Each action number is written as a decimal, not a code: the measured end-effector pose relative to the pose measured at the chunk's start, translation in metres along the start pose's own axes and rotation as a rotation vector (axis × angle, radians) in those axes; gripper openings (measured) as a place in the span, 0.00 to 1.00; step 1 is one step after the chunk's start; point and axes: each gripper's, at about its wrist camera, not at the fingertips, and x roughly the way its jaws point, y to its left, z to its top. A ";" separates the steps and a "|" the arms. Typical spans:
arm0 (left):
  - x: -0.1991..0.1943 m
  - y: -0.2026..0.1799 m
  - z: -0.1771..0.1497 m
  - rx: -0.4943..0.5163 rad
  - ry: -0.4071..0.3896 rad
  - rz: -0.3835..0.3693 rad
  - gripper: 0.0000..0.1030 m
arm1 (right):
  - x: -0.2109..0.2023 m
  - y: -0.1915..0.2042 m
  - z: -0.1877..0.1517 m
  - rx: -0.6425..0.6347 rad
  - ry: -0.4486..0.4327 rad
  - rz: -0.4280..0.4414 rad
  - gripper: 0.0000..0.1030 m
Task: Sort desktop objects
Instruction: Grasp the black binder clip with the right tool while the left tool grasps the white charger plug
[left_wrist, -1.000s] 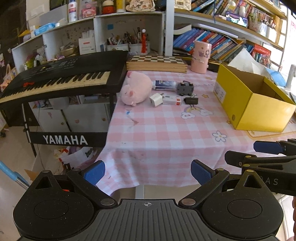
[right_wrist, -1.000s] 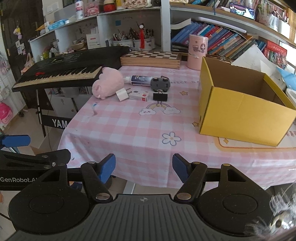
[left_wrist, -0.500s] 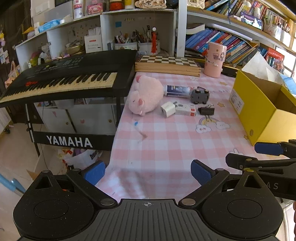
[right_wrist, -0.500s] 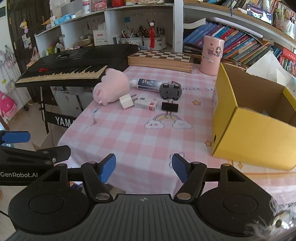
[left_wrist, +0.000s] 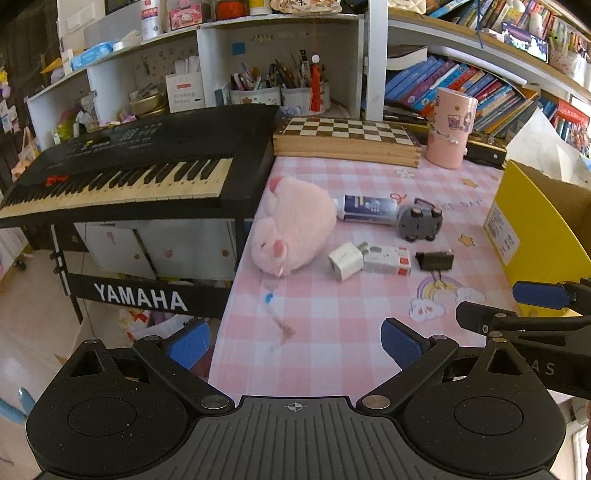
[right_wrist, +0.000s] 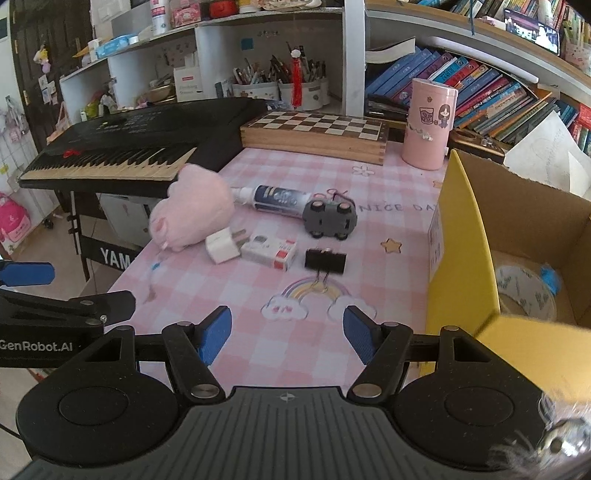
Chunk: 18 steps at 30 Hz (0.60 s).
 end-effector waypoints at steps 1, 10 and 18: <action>0.002 -0.001 0.003 -0.001 -0.005 0.002 0.97 | 0.003 -0.002 0.003 0.001 -0.001 -0.001 0.62; 0.018 0.002 0.023 -0.007 -0.001 0.049 0.97 | 0.043 -0.008 0.027 0.025 -0.010 -0.043 0.57; 0.031 0.005 0.029 0.001 0.035 0.070 0.97 | 0.087 -0.012 0.034 0.052 0.002 -0.140 0.49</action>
